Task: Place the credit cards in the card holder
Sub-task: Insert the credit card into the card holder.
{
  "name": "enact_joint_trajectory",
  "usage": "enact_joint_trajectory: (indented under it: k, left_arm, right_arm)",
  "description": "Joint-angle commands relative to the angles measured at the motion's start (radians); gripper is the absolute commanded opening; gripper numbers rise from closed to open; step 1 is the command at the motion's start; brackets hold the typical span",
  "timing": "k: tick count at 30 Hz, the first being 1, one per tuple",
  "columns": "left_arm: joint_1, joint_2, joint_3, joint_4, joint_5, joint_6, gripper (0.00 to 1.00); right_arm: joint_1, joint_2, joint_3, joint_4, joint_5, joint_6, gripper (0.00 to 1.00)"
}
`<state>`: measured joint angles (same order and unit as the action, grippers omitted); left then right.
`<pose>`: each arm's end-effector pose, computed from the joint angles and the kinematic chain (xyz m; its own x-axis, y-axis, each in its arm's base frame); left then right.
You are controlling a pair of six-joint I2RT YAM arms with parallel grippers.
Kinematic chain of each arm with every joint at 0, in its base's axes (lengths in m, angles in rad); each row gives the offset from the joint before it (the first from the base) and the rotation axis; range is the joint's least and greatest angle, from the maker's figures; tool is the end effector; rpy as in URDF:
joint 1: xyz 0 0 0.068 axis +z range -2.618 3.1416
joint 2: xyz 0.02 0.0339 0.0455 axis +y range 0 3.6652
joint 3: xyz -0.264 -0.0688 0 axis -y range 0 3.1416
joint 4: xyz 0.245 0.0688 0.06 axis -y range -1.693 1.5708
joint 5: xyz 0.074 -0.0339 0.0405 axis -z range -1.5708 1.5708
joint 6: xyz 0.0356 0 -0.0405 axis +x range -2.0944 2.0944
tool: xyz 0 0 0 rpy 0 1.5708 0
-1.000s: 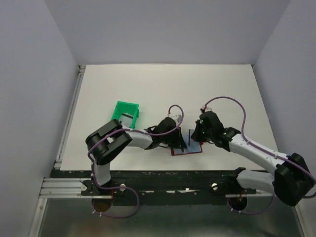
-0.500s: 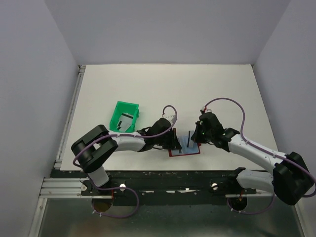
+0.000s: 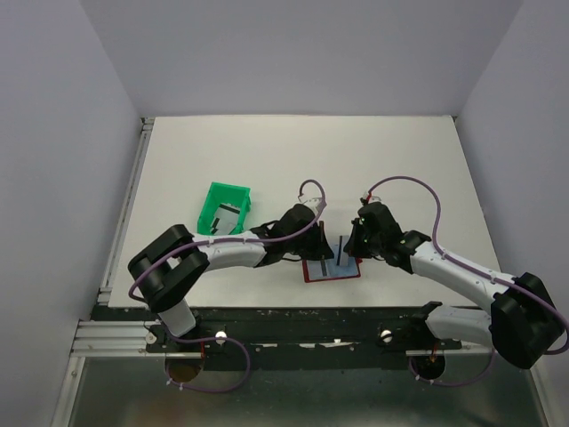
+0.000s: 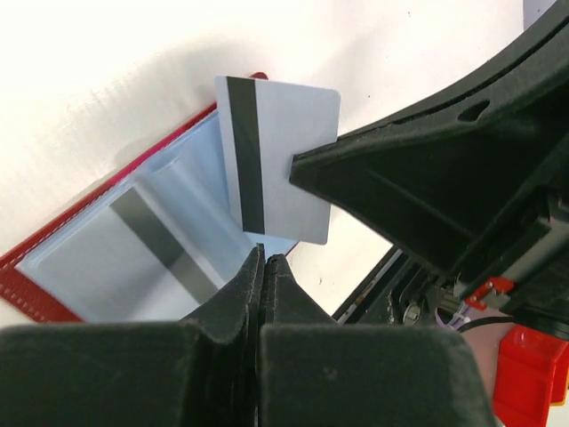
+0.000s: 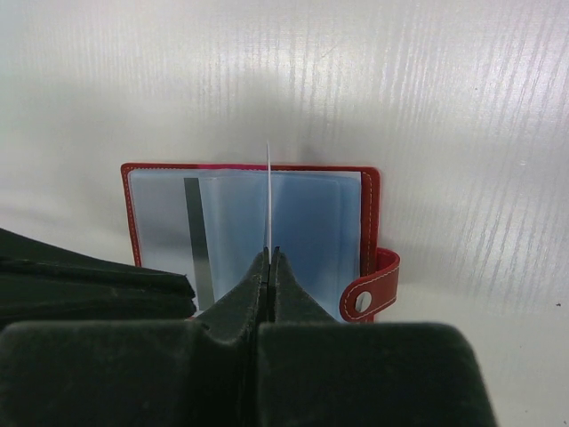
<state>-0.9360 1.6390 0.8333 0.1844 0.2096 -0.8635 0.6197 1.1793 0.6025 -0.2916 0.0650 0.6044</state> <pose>0.1953 -0.2777 0.1784 -0.8992 -0.0328 -0.4363 0.3146 0.6446 -0.6968 0.1870 0.1306 0.1906 -0.8212 0.1107 -0.5598 -0.0957 0.9404 0.3263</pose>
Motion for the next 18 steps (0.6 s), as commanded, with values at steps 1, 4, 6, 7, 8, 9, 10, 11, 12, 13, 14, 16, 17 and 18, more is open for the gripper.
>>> enact_joint_trajectory:
  k: [1,4,6,7,8,9,10,11,12,13,14,16,17,18]
  left_arm:
    - [-0.015,0.067,0.078,-0.006,-0.021,0.035,0.00]
    - [-0.017,0.108,0.113,-0.016,-0.026,0.041,0.00]
    - [-0.017,0.137,0.130,-0.023,-0.029,0.041,0.00]
    - [-0.017,0.149,0.139,-0.026,-0.029,0.046,0.00]
    - [-0.017,0.163,0.144,-0.031,-0.030,0.046,0.00]
    - [-0.017,0.174,0.148,-0.039,-0.035,0.044,0.00]
    - [-0.015,0.180,0.148,-0.045,-0.042,0.041,0.00]
    - [-0.017,0.183,0.142,-0.052,-0.047,0.040,0.00]
    - [-0.017,0.186,0.133,-0.053,-0.052,0.034,0.00]
    - [-0.017,0.186,0.122,-0.054,-0.056,0.031,0.00]
    - [-0.017,0.185,0.113,-0.056,-0.058,0.031,0.00]
    - [-0.017,0.185,0.092,-0.056,-0.058,0.023,0.00]
    - [-0.017,0.179,0.081,-0.057,-0.059,0.021,0.00]
    - [-0.017,0.174,0.067,-0.059,-0.061,0.020,0.00]
  right_arm:
    - [-0.002,0.011,-0.024,-0.003,0.012,0.001,0.00]
    - [-0.002,0.013,-0.026,-0.004,0.010,0.003,0.01]
    - [-0.002,0.010,-0.027,-0.004,0.010,0.005,0.01]
    - [-0.002,0.008,-0.029,-0.003,0.012,0.006,0.00]
    - [-0.003,0.008,-0.029,-0.004,0.012,0.006,0.01]
    - [-0.002,0.005,-0.030,-0.004,0.012,0.006,0.00]
    - [-0.002,0.005,-0.030,-0.004,0.013,0.005,0.00]
    - [-0.002,0.003,-0.030,-0.004,0.013,0.006,0.01]
    - [-0.002,0.002,-0.032,-0.006,0.015,0.005,0.01]
    - [0.000,0.002,-0.032,-0.006,0.015,0.006,0.00]
    - [-0.001,0.002,-0.032,-0.006,0.016,0.005,0.00]
    - [-0.002,0.002,-0.032,-0.004,0.018,0.008,0.00]
    - [-0.002,0.005,-0.032,-0.004,0.016,0.006,0.00]
    - [-0.002,0.003,-0.030,-0.004,0.018,0.008,0.01]
